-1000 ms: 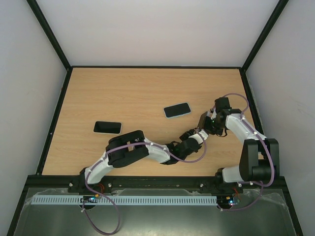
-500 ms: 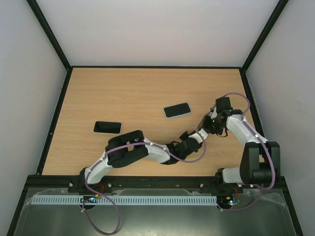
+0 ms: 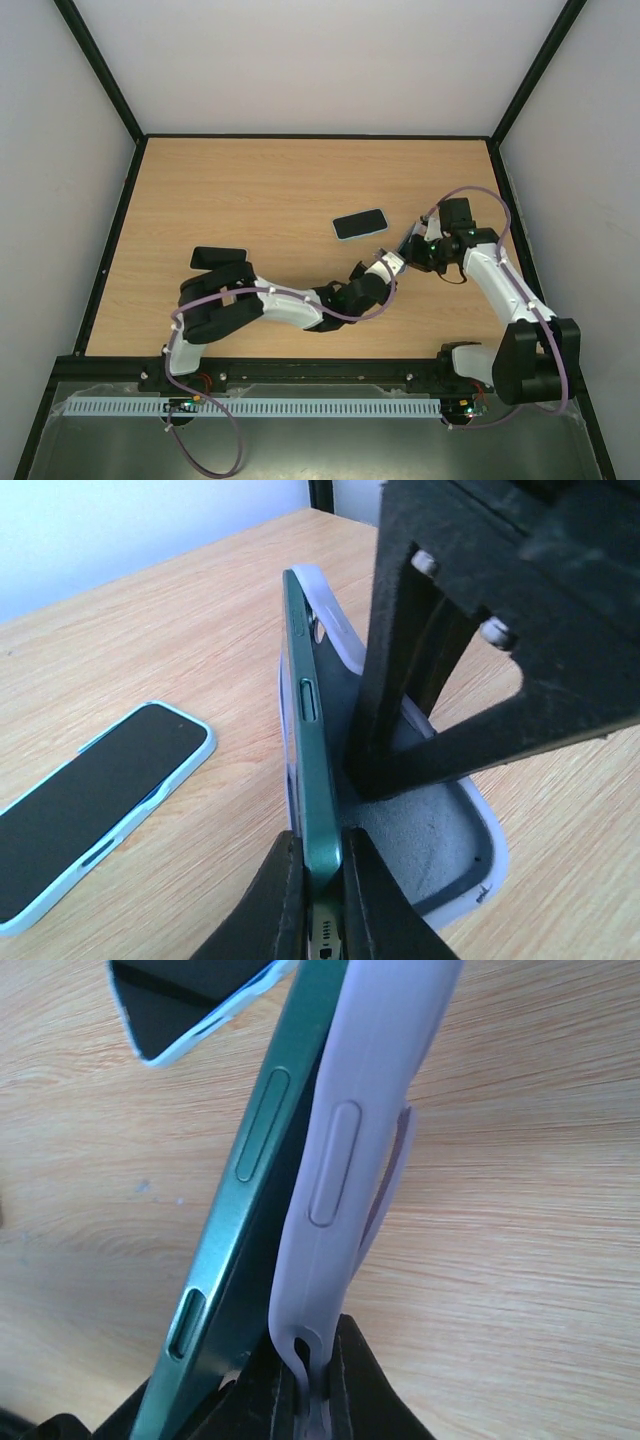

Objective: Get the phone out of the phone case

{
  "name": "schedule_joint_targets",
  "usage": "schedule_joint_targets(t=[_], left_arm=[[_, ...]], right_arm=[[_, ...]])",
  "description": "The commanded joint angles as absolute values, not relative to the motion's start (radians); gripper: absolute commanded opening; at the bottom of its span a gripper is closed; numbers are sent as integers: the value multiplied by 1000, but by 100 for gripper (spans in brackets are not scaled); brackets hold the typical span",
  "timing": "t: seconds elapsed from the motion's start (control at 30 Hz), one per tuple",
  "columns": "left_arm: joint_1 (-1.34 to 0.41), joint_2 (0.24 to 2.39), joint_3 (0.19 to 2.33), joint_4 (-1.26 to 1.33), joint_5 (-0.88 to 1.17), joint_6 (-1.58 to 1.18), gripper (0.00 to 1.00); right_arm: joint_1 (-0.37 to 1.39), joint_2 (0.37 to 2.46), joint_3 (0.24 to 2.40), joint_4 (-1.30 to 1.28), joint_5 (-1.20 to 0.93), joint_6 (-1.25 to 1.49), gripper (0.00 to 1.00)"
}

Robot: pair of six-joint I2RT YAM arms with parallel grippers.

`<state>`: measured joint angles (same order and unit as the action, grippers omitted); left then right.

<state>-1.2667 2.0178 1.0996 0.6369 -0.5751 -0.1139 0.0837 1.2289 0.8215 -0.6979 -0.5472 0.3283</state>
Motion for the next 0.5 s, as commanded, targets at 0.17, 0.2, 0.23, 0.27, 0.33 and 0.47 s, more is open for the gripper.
schedule_joint_targets(t=[0.17, 0.2, 0.23, 0.27, 0.33, 0.47], left_arm=[[-1271, 1747, 960, 639, -644, -287, 3], [-1274, 1721, 946, 640, -645, -295, 3], [-1278, 1699, 932, 640, -644, -300, 3], [-1285, 1677, 917, 640, -645, -304, 3], [-1301, 1634, 890, 643, -654, -305, 3], [-1354, 1538, 822, 621, -711, -288, 3]], right_arm=[[57, 1100, 831, -633, -378, 299, 2], [58, 1090, 827, -631, -375, 300, 2], [57, 1071, 822, -630, -370, 301, 2], [58, 1060, 822, -628, -363, 303, 2], [57, 1051, 840, -627, -346, 304, 2], [57, 1087, 938, -625, -381, 252, 2]])
